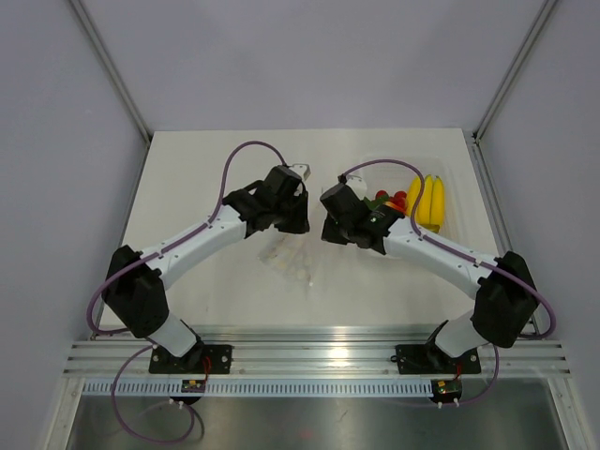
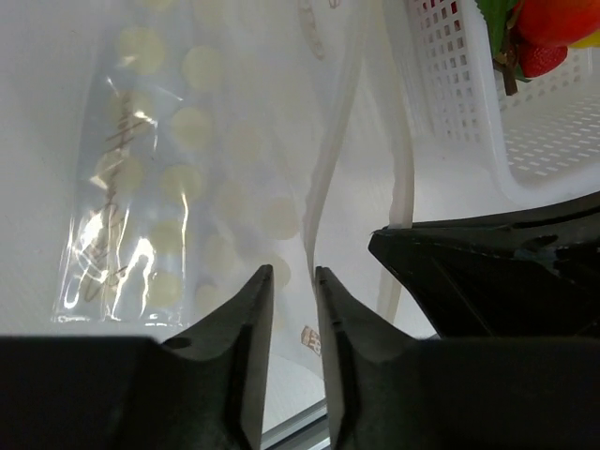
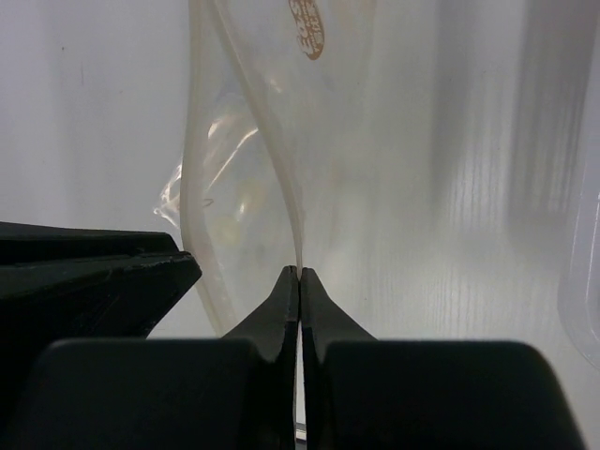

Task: Place the food in the zip-top bag and seal the zipper
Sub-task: Open the zipper of the food storage bag.

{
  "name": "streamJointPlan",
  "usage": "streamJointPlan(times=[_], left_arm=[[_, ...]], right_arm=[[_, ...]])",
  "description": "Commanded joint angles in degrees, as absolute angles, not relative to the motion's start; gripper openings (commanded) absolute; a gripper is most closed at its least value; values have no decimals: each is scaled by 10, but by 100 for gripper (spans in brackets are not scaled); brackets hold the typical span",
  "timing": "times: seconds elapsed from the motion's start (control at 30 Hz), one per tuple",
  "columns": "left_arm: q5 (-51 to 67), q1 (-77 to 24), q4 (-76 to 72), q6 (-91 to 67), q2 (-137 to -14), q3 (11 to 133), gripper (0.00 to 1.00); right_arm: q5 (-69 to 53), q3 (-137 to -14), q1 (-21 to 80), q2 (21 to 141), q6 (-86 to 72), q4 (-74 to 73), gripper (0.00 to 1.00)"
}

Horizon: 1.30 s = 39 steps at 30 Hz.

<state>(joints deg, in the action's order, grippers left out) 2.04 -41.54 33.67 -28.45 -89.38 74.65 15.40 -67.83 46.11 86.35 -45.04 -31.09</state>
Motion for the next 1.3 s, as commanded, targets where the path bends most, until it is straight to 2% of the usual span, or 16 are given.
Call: streamJointPlan(times=[0.0, 0.03, 0.1, 0.17, 0.27, 0.43, 0.7, 0.8, 0.83, 1.27], left_arm=[[29, -411, 309, -278, -875, 737, 19], [31, -412, 309, -279, -876, 736, 16], [39, -412, 308, -279, -881, 737, 20], [47, -412, 301, -281, -880, 733, 32], [54, -412, 291, -286, -876, 725, 39], [69, -412, 277, -299, -889, 715, 40], [76, -412, 256, -310, -889, 695, 31], [76, -412, 256, -312, -894, 692, 17], [69, -412, 258, -313, -896, 691, 0], [-48, -402, 423, -303, -839, 767, 0]], right_arm=[[168, -680, 456, 834, -460, -293, 0], [168, -680, 457, 831, -460, -293, 0], [164, -679, 457, 830, -461, -294, 0], [162, -681, 457, 830, -461, -293, 0], [157, -682, 456, 829, -463, -290, 0], [142, -685, 457, 828, -463, -280, 0], [133, -686, 456, 830, -468, -279, 0], [136, -679, 457, 825, -468, -279, 0], [138, -674, 457, 823, -468, -281, 0], [172, -648, 453, 863, -478, -286, 0]])
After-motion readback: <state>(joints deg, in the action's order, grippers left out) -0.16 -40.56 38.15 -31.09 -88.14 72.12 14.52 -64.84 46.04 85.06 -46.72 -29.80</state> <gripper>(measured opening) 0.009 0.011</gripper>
